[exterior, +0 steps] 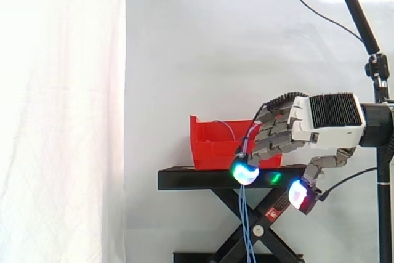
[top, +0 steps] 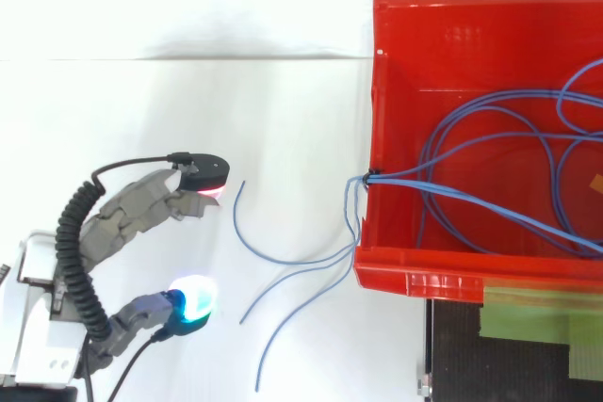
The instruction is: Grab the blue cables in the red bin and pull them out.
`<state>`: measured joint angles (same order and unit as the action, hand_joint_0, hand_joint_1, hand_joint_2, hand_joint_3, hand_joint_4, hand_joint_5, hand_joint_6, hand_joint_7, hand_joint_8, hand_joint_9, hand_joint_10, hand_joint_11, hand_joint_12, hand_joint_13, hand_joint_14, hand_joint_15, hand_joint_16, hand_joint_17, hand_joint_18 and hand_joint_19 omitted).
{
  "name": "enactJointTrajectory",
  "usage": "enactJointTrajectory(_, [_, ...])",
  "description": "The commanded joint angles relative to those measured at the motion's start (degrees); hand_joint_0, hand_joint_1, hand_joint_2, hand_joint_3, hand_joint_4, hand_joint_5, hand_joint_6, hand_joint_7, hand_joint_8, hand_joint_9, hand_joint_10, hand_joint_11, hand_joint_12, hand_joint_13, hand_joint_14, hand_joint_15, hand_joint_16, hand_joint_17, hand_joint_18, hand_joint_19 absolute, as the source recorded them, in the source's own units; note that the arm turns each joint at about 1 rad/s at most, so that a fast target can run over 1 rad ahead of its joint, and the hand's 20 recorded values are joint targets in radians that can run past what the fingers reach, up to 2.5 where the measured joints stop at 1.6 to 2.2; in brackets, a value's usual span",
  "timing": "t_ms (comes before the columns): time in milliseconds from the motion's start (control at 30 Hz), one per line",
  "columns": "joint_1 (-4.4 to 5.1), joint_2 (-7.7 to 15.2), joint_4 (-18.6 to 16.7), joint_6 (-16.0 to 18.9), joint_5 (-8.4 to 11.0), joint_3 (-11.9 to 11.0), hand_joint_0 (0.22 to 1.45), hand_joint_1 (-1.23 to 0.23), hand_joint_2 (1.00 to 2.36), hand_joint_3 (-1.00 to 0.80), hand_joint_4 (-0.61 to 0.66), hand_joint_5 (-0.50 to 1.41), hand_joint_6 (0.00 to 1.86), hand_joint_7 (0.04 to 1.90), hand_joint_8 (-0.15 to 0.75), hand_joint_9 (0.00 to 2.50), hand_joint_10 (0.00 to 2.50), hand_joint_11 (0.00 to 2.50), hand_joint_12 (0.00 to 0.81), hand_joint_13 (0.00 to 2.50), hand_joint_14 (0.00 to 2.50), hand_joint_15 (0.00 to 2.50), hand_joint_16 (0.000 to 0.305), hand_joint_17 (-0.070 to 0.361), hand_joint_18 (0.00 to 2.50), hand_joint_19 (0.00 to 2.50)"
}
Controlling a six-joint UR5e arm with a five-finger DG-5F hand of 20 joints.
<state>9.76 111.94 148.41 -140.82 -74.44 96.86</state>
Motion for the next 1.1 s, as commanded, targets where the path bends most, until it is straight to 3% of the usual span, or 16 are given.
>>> enactJointTrajectory(0, [-0.97, 0.0, 0.1, -0.8, -1.32, 0.0, 0.73, -1.03, 1.0, -1.0, 0.05, 0.5, 0.01, 0.59, 0.234, 0.7, 0.02, 1.22, 0.351, 0.67, 0.02, 0.7, 0.041, 0.093, 0.43, 0.42])
enactJointTrajectory(133, [-2.37, 0.5, 1.0, -0.4, -2.11, 0.0, 0.73, -1.02, 1.0, -1.0, 0.06, 0.5, 0.01, 0.59, 0.237, 0.7, 0.02, 1.22, 0.352, 0.67, 0.02, 0.69, 0.042, 0.094, 0.43, 0.42])
enactJointTrajectory(267, [-2.81, 0.9, 2.1, 1.7, -2.38, 0.0, 0.73, -1.02, 1.0, -1.0, 0.06, 0.51, 0.01, 0.58, 0.234, 0.7, 0.02, 1.22, 0.351, 0.66, 0.02, 0.68, 0.042, 0.095, 0.43, 0.42])
enactJointTrajectory(400, [-2.81, 1.3, 2.2, 7.7, -3.26, 0.0, 0.73, -1.02, 1.0, -1.0, 0.06, 0.5, 0.01, 0.58, 0.234, 0.69, 0.02, 1.21, 0.351, 0.64, 0.02, 0.66, 0.043, 0.097, 0.43, 0.42])
enactJointTrajectory(433, [-2.9, 1.3, 2.4, 7.7, -3.26, 0.0, 0.73, -1.02, 1.0, -1.0, 0.06, 0.5, 0.01, 0.58, 0.234, 0.69, 0.02, 1.2, 0.356, 0.63, 0.02, 0.64, 0.044, 0.098, 0.43, 0.42])
enactJointTrajectory(467, [-2.9, 1.3, 2.5, 12.5, -4.31, 0.0, 0.73, -1.01, 1.0, -1.0, 0.07, 0.5, 0.01, 0.58, 0.238, 0.69, 0.02, 1.18, 0.356, 0.63, 0.02, 0.62, 0.044, 0.099, 0.42, 0.42])
enactJointTrajectory(567, [-2.9, 1.3, 4.3, 18.9, -6.77, 0.0, 0.73, -1.01, 1.0, -1.0, 0.06, 0.5, 0.01, 0.58, 0.236, 0.68, 0.02, 1.17, 0.354, 0.61, 0.02, 0.61, 0.045, 0.1, 0.41, 0.42])
enactJointTrajectory(633, [-2.9, 1.2, 5.1, 21.0, -7.92, 0.0, 0.73, -1.0, 1.0, -1.0, 0.06, 0.5, 0.01, 0.57, 0.235, 0.68, 0.02, 1.17, 0.353, 0.6, 0.02, 0.59, 0.045, 0.1, 0.41, 0.42])
enactJointTrajectory(667, [-2.9, 1.2, 5.5, 23.5, -10.03, 0.0, 0.73, -1.0, 1.0, -1.0, 0.06, 0.5, 0.01, 0.57, 0.237, 0.68, 0.02, 1.17, 0.352, 0.59, 0.02, 0.59, 0.045, 0.1, 0.41, 0.42])
enactJointTrajectory(800, [-2.9, 1.2, 6.5, 26.5, -14.68, 0.0, 0.73, -1.0, 1.0, -1.0, 0.07, 0.5, 0.01, 0.57, 0.236, 0.68, 0.02, 1.15, 0.355, 0.59, 0.02, 0.58, 0.045, 0.101, 0.41, 0.42])
enactJointTrajectory(867, [-2.81, 1.2, 8.7, 29.3, -17.06, 0.0, 0.73, -0.99, 1.0, -1.0, 0.07, 0.49, 0.01, 0.57, 0.235, 0.68, 0.02, 1.15, 0.353, 0.58, 0.02, 0.58, 0.045, 0.101, 0.4, 0.42])
enactJointTrajectory(1000, [-2.64, 1.5, 9.3, 32.7, -17.58, -0.4, 0.73, -0.99, 1.0, -1.0, 0.07, 0.49, 0.01, 0.57, 0.239, 0.68, 0.02, 1.14, 0.354, 0.58, 0.02, 0.57, 0.045, 0.101, 0.4, 0.42])
enactJointTrajectory(1067, [-2.81, 3.4, 7.9, 33.9, -17.67, -0.4, 0.73, -0.99, 1.0, -1.0, 0.07, 0.5, 0.01, 0.57, 0.239, 0.67, 0.02, 1.15, 0.352, 0.58, 0.02, 0.57, 0.045, 0.101, 0.4, 0.42])
